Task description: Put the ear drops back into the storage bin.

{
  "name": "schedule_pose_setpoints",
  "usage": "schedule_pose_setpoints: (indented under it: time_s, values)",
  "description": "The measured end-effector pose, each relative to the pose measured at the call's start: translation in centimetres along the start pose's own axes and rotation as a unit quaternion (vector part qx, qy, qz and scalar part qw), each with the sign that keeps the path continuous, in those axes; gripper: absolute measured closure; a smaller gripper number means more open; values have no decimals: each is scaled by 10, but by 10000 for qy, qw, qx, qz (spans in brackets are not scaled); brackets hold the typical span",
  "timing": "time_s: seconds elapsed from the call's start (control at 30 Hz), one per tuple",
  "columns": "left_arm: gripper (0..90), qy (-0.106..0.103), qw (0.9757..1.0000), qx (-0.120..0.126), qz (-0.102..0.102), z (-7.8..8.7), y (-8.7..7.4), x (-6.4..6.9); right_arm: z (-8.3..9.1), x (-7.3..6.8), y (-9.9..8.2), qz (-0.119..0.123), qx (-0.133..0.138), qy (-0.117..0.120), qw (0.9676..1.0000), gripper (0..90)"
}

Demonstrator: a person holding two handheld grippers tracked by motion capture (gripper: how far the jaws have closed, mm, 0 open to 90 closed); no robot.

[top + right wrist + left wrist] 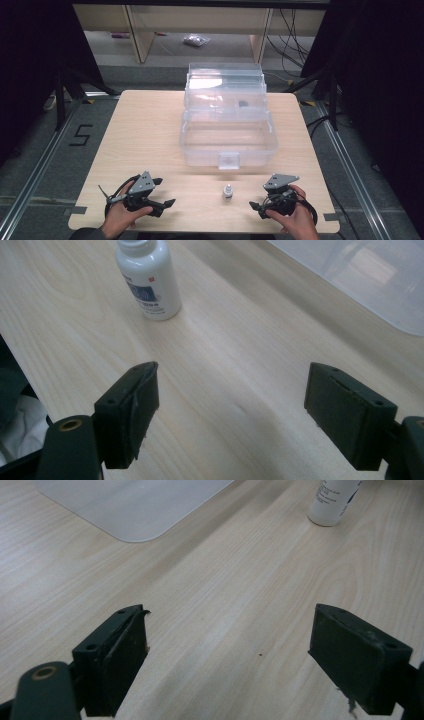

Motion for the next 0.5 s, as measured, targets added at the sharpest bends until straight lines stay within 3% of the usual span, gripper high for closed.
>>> schedule_pose_setpoints:
  time_s: [0.07, 0.2, 0.5]
  values:
    - [148, 1, 10000, 0, -1, 0, 0, 0, 1, -1, 2, 72, -54, 89, 9999, 229]
    - [148, 3, 10000, -12, 12, 0, 0, 0, 1, -4, 4, -4, -127, 47, 9999, 230]
    - [148, -2, 10000, 16, 60, 0, 0, 0, -4, -10, 15, 237, -226, 118, 9994, 245]
Point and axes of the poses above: each handheld gripper's, and its own axes: z roughly backward along the jaws, y roughly out of its top, x roughly to its right, the point moved 9 cm from there along -z, roughly forward along the jaws, and after that the axes turned 2 degrees about -z, right-handed, at the moved point
